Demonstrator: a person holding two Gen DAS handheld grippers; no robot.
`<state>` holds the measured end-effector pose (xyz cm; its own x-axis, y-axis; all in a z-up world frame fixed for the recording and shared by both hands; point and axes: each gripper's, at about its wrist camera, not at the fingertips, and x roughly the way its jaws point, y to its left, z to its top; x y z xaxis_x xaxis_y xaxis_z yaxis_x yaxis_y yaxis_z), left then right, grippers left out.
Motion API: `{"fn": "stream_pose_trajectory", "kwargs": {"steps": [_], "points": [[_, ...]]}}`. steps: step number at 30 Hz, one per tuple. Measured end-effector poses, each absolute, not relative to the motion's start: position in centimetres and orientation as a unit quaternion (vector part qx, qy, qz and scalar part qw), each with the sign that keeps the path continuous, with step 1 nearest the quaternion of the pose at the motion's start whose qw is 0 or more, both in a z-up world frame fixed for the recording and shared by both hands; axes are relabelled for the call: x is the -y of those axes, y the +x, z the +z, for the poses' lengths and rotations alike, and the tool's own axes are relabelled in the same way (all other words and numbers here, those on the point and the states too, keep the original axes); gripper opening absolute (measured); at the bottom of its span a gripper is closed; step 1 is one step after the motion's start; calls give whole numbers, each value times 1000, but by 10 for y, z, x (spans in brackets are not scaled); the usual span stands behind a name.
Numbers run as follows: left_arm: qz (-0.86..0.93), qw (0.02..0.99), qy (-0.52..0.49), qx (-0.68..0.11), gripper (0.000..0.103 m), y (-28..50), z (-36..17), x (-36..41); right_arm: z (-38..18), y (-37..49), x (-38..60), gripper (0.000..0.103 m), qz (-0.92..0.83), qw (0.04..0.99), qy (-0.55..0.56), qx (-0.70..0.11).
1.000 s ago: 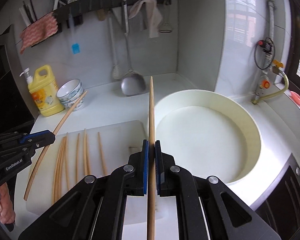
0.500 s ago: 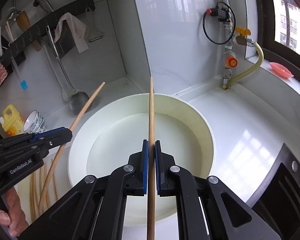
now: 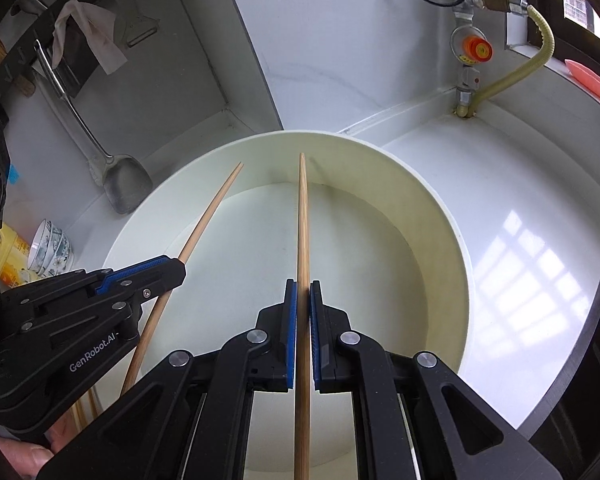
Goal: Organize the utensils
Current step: 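Lift and carry both held chopsticks over the cream-white basin, then open the left gripper over the basin while the right gripper opens too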
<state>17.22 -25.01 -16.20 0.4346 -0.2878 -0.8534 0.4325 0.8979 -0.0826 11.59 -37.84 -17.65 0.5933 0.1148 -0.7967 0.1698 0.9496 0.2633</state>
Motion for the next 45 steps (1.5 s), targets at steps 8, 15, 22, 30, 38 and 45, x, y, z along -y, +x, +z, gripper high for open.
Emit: {"fn": "stream_pose_trajectory", "kwargs": {"steps": [8,15,22,30,38,45], "points": [[-204,835,75,-505,7,179,-178,249,-186,121,376,6,-18,871,154,-466],[-200,831,79,-513,7,186,-184,249,-188,124,375,6,-23,869,150,-470],[-198,829,75,-518,8,193,-188,247,-189,125,375,6,-34,870,150,-469],[-174,848,67,-496,61,194,-167,231,-172,117,376,8,-51,881,140,-448],[-143,861,72,-483,81,181,-144,206,-155,102,369,21,-54,887,134,-437],[-130,864,60,-482,90,158,-126,173,-135,80,346,41,-46,897,128,-420]]}}
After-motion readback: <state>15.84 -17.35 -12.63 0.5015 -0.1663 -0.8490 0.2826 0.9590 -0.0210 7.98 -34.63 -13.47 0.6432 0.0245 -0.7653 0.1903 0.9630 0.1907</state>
